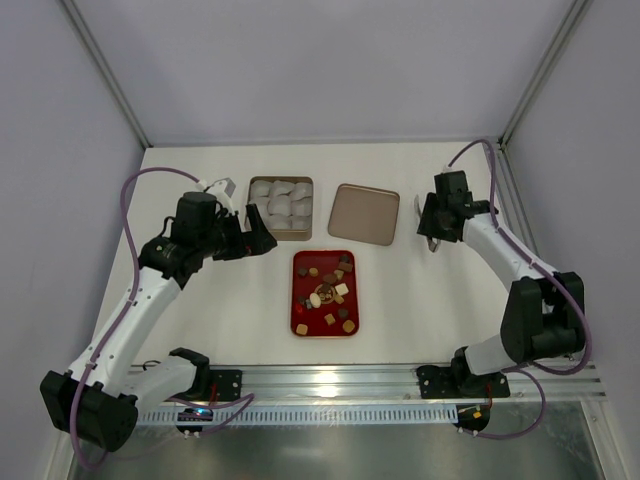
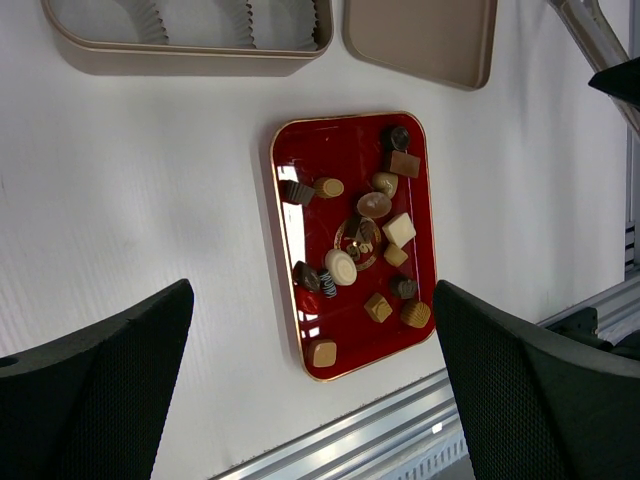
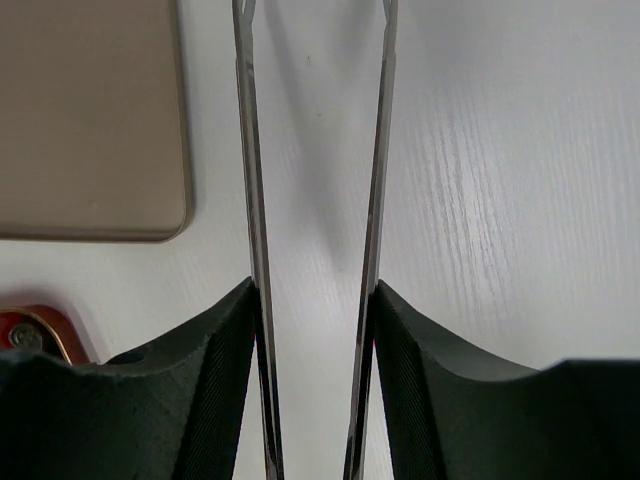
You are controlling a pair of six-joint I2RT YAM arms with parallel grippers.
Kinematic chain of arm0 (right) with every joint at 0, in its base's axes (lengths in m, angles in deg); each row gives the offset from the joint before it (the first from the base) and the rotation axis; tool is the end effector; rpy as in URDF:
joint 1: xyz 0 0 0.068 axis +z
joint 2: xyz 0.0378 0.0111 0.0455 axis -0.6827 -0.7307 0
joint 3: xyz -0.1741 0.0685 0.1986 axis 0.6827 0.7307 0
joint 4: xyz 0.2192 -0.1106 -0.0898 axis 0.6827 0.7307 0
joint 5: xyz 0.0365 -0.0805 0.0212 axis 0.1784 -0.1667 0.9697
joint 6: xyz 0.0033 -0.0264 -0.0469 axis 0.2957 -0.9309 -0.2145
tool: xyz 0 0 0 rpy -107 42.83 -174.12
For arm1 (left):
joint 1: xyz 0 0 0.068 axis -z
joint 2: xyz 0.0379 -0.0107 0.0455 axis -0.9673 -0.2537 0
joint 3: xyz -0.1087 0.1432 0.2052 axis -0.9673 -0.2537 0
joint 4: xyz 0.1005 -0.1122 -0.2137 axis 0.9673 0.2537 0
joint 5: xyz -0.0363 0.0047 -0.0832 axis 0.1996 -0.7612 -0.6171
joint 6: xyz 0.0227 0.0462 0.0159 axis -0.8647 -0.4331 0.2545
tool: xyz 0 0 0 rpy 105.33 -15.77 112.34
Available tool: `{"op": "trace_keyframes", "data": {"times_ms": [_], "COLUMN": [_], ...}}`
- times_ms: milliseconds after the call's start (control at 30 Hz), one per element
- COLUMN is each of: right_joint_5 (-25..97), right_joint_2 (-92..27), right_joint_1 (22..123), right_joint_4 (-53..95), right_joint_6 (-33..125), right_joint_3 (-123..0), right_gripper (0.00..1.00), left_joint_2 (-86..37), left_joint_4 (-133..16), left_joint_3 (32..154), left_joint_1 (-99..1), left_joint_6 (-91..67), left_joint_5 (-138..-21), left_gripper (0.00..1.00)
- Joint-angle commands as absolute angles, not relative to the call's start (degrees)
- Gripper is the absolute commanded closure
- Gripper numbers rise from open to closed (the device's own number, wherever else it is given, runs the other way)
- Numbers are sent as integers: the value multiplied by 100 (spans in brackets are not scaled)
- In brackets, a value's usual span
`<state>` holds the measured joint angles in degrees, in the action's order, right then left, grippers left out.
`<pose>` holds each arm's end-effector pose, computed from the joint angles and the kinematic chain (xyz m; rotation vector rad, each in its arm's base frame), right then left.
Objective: Pack the chocolate
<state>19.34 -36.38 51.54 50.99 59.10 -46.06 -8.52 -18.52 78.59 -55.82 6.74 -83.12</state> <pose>0.3046 0.0397 0.2378 0.3174 2.4999 -0.0040 0.2018 -0.0793 0.3250 -0.1003 2.3359 -0.6839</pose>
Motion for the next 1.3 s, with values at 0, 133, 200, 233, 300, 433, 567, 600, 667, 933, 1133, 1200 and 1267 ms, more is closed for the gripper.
{"op": "trace_keyframes", "data": {"times_ms": [0, 133, 200, 233, 300, 433, 567, 600, 667, 933, 1133, 1200, 1267], "right_joint_5": [1996, 2040, 2093, 2093, 2172, 2330, 2436, 2471, 2506, 2673, 2779, 2788, 2961], "right_joint_2": [-3192, -2848, -2743, -2646, -2549, -2260, -2031, -1995, -1890, -1494, -1380, -1397, -1458], "right_joint_1": [5219, 5255, 5263, 5263, 5272, 5360, 5658, 5824, 6071, 7179, 7873, 8128, 8321], "right_joint_4": [5361, 5529, 5634, 5660, 5748, 5906, 6108, 6135, 6214, 6522, 6680, 6680, 6671], "right_joint_6": [5907, 5915, 5915, 5915, 5898, 5915, 5977, 6020, 6134, 6504, 6671, 6741, 6794], "right_joint_3": [-4727, -4710, -4710, -4718, -4727, -4850, -4964, -4982, -5026, -4974, -4947, -4903, -4886], "right_gripper": [50, 53, 53, 53, 53, 53, 53, 53, 54, 56, 56, 57, 57], "left_joint_2": [-867, -911, -937, -937, -963, -972, -990, -990, -990, -937, -972, -990, -981], "left_joint_4": [-2119, -2145, -2154, -2171, -2180, -2189, -2189, -2189, -2189, -2189, -2180, -2180, -2172], "left_joint_3": [7832, 7832, 7841, 7841, 7841, 7849, 7867, 7867, 7867, 7849, 7876, 7876, 7876], "left_joint_1": [-5570, -5570, -5562, -5562, -5570, -5562, -5562, -5570, -5570, -5570, -5570, -5570, -5570], "left_joint_6": [744, 761, 762, 762, 779, 770, 770, 779, 779, 788, 814, 823, 832], "left_joint_5": [-8291, -8282, -8265, -8265, -8256, -8238, -8221, -8221, -8186, -8071, -8010, -7984, -7983], "left_gripper": [0, 0, 0, 0, 0, 0, 0, 0, 0, 0, 0, 0, 0]}}
